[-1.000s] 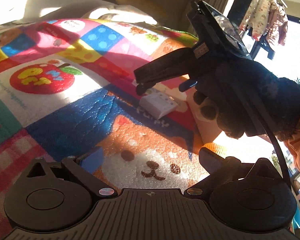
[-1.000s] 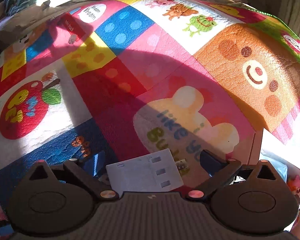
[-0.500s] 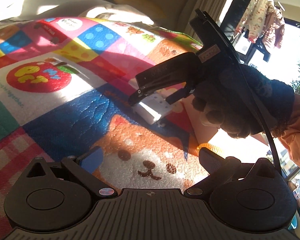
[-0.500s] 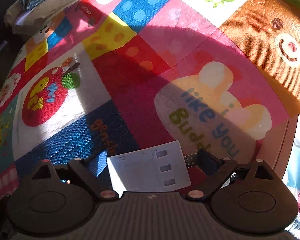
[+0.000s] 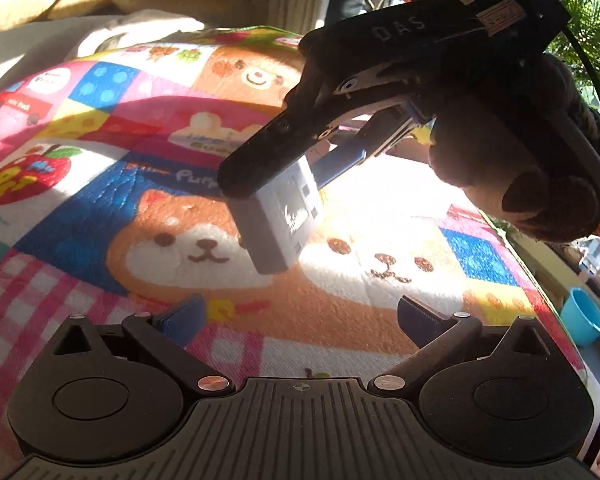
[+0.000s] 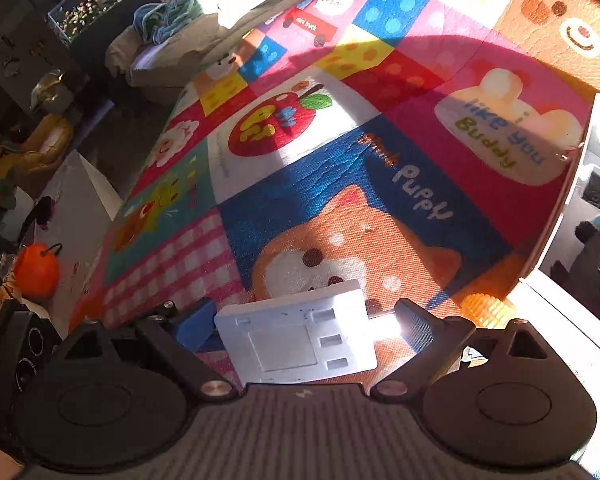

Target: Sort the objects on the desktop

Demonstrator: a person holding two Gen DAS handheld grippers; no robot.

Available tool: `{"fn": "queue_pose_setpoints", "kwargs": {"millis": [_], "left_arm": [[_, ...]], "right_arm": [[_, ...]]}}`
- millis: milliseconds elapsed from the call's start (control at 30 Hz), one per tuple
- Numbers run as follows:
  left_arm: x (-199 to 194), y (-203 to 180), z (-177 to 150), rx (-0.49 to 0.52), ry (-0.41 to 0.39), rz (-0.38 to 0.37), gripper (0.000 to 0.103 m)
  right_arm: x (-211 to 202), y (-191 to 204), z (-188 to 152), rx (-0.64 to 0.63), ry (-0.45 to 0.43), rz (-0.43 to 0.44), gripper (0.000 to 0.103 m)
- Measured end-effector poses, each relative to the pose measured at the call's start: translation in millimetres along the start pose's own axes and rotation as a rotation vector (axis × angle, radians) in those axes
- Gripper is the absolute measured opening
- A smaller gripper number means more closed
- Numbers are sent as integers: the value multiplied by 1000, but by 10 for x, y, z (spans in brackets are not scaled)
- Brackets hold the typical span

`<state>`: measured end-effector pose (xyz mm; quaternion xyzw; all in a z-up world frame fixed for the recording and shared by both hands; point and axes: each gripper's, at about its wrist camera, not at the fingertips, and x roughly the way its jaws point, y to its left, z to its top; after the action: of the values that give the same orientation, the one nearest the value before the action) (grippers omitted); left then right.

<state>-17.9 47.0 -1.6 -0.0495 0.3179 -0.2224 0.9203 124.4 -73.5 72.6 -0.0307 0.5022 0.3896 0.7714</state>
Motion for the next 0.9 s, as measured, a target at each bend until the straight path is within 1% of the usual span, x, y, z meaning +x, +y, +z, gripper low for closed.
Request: {"fn": "queue_pose_setpoints", "kwargs": {"millis": [67,100,133,167,200,233,267,300,333,367,400,433,467,500,567,633,667,700,767,800,833,900], "left_arm": [[26,-64,-28,15,20,27,103],[37,-75,-26,14,26,44,103],[43,-80,-18,9,29,55,103],[39,-85,-8,4,30,61,103],[34,-92,1,4,30,67,103],[21,-99,16,8,29,77,103],[8,-108,19,15,29,86,103],[-1,-110,21,21,33,92,103],[-3,-106,19,24,38,96,103],[2,-103,15,25,46,102,103],[9,-94,9,26,54,107,103],[25,-90,1,25,67,115,103],[41,-87,-4,24,78,119,103],[60,-90,-3,25,84,122,103],[87,-123,8,36,87,124,103],[123,-162,34,41,88,115,103],[142,-184,43,47,90,114,103],[158,-205,48,54,92,115,103],[197,-245,54,63,101,115,103],[218,-267,53,67,109,117,103],[229,-279,53,71,113,122,103],[242,-302,61,80,120,132,103]], "right_arm": [[-193,-39,-180,-23,-104,-129,96],[-216,-58,-236,-40,-132,-191,96],[-217,-104,-310,-70,-157,-275,96],[-177,-159,-350,-81,-155,-318,96],[-148,-194,-389,-78,-148,-339,96],[-122,-253,-436,-70,-140,-342,96],[-123,-283,-475,-63,-127,-314,96],[-144,-310,-513,-53,-111,-255,96],[-193,-316,-574,-42,-110,-162,96],[-236,-299,-608,-40,-118,-110,96],[-293,-272,-657,-39,-137,-69,98],[-343,-253,-684,-31,-161,-55,103],[-376,-259,-687,-18,-186,-59,103],[-392,-268,-680,2,-218,-89,103],[-365,-282,-661,23,-273,-216,102],[-246,-341,-620,52,-272,-308,94],[-155,-373,-587,75,-254,-338,89],[-80,-400,-584,92,-248,-363,88],[32,-445,-602,119,-265,-386,87],[63,-458,-602,129,-271,-387,79],[90,-486,-618,142,-277,-389,66],[107,-517,-625,154,-276,-390,48]]}}
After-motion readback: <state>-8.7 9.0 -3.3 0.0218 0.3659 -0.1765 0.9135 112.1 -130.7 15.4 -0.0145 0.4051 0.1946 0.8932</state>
